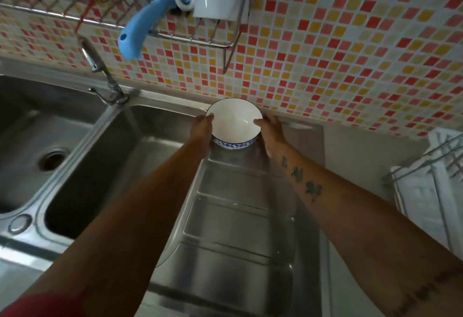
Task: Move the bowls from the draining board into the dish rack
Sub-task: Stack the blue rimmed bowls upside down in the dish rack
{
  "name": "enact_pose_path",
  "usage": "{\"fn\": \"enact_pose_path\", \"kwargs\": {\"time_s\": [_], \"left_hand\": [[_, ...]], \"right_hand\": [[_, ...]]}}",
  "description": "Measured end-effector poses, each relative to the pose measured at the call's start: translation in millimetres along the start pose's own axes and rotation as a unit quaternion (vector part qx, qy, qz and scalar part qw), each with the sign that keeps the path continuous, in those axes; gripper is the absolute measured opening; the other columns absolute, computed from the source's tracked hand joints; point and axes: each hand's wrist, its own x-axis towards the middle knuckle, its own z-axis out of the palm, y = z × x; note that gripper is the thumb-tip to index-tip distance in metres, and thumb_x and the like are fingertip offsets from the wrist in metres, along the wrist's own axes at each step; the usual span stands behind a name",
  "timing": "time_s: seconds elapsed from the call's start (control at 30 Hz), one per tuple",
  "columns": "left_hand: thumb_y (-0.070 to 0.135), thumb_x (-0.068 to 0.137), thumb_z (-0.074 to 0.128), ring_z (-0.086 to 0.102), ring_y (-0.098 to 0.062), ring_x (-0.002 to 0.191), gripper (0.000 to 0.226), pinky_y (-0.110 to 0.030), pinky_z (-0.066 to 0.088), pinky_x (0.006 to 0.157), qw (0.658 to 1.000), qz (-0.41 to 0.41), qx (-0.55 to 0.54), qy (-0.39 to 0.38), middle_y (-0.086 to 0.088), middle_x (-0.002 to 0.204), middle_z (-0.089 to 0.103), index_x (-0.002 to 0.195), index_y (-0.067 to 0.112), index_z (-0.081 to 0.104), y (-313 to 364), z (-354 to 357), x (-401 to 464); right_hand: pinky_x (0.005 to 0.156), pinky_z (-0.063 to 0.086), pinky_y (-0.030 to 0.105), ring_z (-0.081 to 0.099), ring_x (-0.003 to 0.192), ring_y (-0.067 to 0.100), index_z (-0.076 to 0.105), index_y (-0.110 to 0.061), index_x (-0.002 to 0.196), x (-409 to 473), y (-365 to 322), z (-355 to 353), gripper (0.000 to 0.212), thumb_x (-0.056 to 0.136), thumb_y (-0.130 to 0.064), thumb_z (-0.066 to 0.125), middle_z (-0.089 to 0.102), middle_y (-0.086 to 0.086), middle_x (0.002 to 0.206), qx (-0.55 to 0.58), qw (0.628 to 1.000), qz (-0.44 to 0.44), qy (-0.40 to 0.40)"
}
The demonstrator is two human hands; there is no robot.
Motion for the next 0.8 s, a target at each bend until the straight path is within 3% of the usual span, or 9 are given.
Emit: {"fn": "enact_pose_path", "kwargs": {"time_s": [0.1,0.17,0.3,0.5,0.67,0.8], "left_hand": [[0.014,0.099,0.045,0.055,-0.037,0.122,0.039,-0.048,0.050,0.098,0.999,0.039,-0.010,0.006,-0.017,0.135,0.055,0.138,0.011,0.048,-12.1,4.7,15.1],[0.006,0.096,0.040,0.053,-0.041,0.124,0.044,-0.058,0.047,0.102,0.998,0.055,0.000,0.007,-0.020,0.137,0.055,0.138,0.010,0.049,-22.8,5.3,26.3],[-0.003,0.091,0.035,0.053,-0.036,0.121,0.052,-0.055,0.049,0.100,0.997,0.065,0.016,0.030,-0.015,0.137,0.055,0.138,0.013,0.051,-17.0,10.2,10.6],[-0.006,0.089,0.035,0.054,-0.035,0.119,0.056,-0.051,0.053,0.096,0.998,0.062,-0.004,0.033,-0.013,0.135,0.056,0.137,0.015,0.053,-15.3,12.9,5.2],[-0.004,0.091,0.037,0.052,-0.030,0.112,0.055,-0.041,0.053,0.079,0.994,0.050,-0.092,-0.004,-0.006,0.130,0.054,0.140,0.018,0.049,-1.8,20.4,-27.2],[0.011,0.093,0.046,0.053,-0.038,0.123,0.048,-0.053,0.054,0.092,0.985,0.043,-0.155,-0.069,-0.008,0.140,0.055,0.139,0.023,0.049,5.9,35.1,-75.4]], "right_hand": [[0.094,0.048,0.044,0.052,0.116,0.029,0.049,-0.014,0.136,1.6,6.1,7.7,0.051,0.087,-0.003,0.050,0.054,0.010,0.133,0.014,1.000,-0.024,-0.010],[0.090,0.046,0.039,0.050,0.113,0.027,0.047,-0.015,0.138,4.4,11.8,11.0,0.055,0.086,0.002,0.044,0.054,0.010,0.131,0.017,0.999,-0.028,-0.013],[0.087,0.044,0.036,0.049,0.121,0.031,0.047,-0.015,0.138,8.5,18.2,15.1,0.058,0.084,0.004,0.039,0.052,0.013,0.137,0.026,0.999,-0.028,0.008],[0.095,0.048,0.042,0.050,0.121,0.033,0.048,-0.014,0.137,5.6,11.1,15.2,0.060,0.083,0.007,0.037,0.052,0.014,0.138,0.042,0.999,0.000,0.015],[0.096,0.049,0.042,0.050,0.120,0.031,0.050,-0.015,0.136,-25.3,-23.8,-1.0,0.060,0.084,0.009,0.034,0.054,0.012,0.135,0.058,0.998,-0.028,0.028],[0.084,0.048,0.039,0.050,0.112,0.027,0.054,-0.017,0.133,-69.7,-58.8,-42.3,0.060,0.084,0.009,0.034,0.055,0.010,0.133,0.077,0.995,-0.046,0.034]]}}
